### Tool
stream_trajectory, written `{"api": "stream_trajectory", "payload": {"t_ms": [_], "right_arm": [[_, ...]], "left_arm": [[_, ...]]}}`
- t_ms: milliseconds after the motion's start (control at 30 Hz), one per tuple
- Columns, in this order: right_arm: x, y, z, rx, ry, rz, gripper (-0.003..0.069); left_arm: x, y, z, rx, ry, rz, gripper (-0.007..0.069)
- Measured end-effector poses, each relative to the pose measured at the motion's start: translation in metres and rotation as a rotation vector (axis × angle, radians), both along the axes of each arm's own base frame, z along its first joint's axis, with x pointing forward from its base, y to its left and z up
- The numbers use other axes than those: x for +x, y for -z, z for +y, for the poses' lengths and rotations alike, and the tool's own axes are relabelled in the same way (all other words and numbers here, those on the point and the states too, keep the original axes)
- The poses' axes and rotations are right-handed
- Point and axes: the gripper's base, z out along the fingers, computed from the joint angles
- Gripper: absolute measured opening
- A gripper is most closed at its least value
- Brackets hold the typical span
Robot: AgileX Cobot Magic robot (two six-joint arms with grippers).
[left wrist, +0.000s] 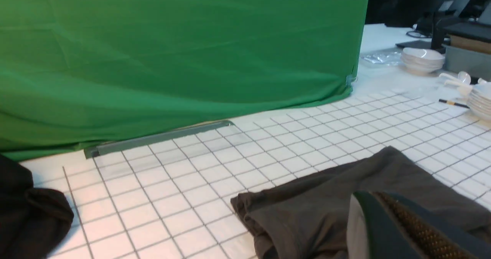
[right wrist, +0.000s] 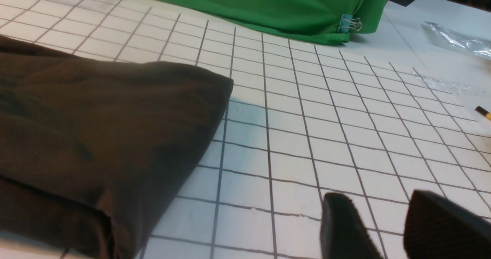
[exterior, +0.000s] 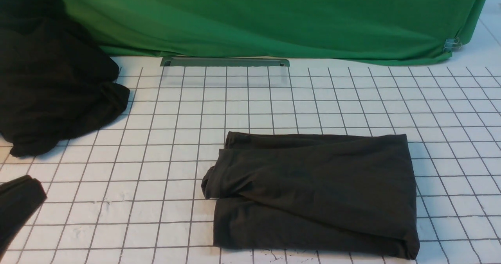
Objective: Fold a long-sleeved shirt over a white checkered tablecloth.
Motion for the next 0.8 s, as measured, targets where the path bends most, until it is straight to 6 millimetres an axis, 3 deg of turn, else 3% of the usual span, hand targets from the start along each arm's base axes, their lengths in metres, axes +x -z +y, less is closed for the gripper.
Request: {"api": "stream_trajectory", "payload": {"t_ms": [200,367,800], "right_arm": [[0.000,0.000,0.000,0.000,0.000,0.000,0.0240],[0.000,0.000,0.000,0.000,0.000,0.000,0.0240],[0.000,0.000,0.000,0.000,0.000,-0.003,0.0241]], "left_arm": [[0.004,0.016,-0.002,0.014,-0.001,0.024,0.0003],[0.007,0.041,-0.001,0.015,-0.045,0.023,0.0003],[0.009,0.097,0.028,-0.008,-0.551,0.047,0.0003]]}}
